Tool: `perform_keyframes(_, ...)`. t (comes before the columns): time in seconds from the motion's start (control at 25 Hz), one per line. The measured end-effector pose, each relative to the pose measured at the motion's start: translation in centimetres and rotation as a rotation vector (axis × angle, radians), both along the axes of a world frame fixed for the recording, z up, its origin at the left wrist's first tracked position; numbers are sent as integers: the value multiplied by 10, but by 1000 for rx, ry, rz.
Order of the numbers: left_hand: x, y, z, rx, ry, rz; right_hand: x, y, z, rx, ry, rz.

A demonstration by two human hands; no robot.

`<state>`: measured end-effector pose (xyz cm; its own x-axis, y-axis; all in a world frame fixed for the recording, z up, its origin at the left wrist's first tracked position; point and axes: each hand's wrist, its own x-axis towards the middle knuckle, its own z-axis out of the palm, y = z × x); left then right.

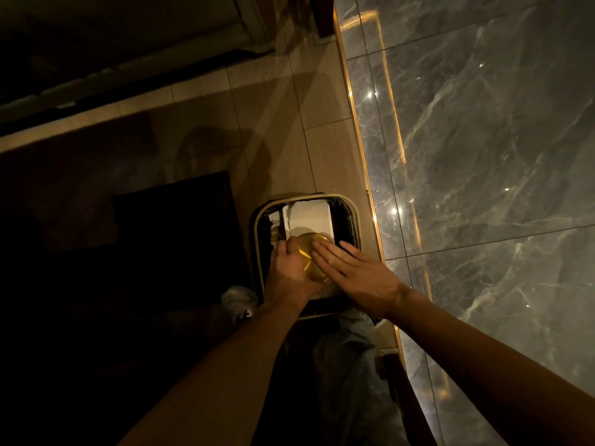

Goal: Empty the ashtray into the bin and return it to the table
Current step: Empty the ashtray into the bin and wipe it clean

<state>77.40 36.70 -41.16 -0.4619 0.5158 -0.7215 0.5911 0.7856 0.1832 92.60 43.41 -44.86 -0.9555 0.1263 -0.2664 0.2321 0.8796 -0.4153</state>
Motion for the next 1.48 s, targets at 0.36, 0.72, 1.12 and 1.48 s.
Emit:
perform_keyframes(0.36, 0, 2, -1, 11, -9, 23, 1, 3, 5, 7, -32, 38)
perform_keyframes(0.72, -2, 1, -6, -14, -14, -11, -3, 3, 4, 1, -61, 11)
perform_keyframes(1.12, 0, 5, -11, 0, -30, -16, -3, 4, 2, -21, -18, -12)
perform_keyframes(1.48, -1, -1, -10, 29, -48, 30, -3, 3, -2, -120, -45, -15)
